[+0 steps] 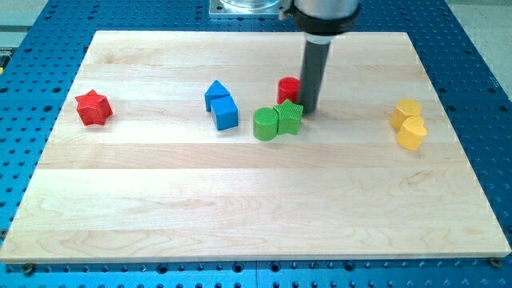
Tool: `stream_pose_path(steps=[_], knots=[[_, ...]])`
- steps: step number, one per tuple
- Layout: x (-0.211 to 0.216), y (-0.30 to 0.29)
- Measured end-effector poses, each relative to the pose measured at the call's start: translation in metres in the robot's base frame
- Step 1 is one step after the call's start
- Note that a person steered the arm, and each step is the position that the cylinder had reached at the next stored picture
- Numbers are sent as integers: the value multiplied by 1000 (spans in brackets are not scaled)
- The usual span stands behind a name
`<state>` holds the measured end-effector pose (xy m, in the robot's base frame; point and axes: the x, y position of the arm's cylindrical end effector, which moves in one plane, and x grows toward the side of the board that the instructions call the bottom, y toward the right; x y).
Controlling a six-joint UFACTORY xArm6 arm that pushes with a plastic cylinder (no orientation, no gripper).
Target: Place the red circle to the right of the triangle
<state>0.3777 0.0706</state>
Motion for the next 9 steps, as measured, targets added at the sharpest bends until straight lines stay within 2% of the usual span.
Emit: stream_pose_path(steps=[1, 3, 4, 5, 6, 7, 8, 9], knots=[[-27, -11], [-28, 1], [-51, 1], [-57, 5], [-68, -44], [-68, -54], [-74, -14], [-76, -5]])
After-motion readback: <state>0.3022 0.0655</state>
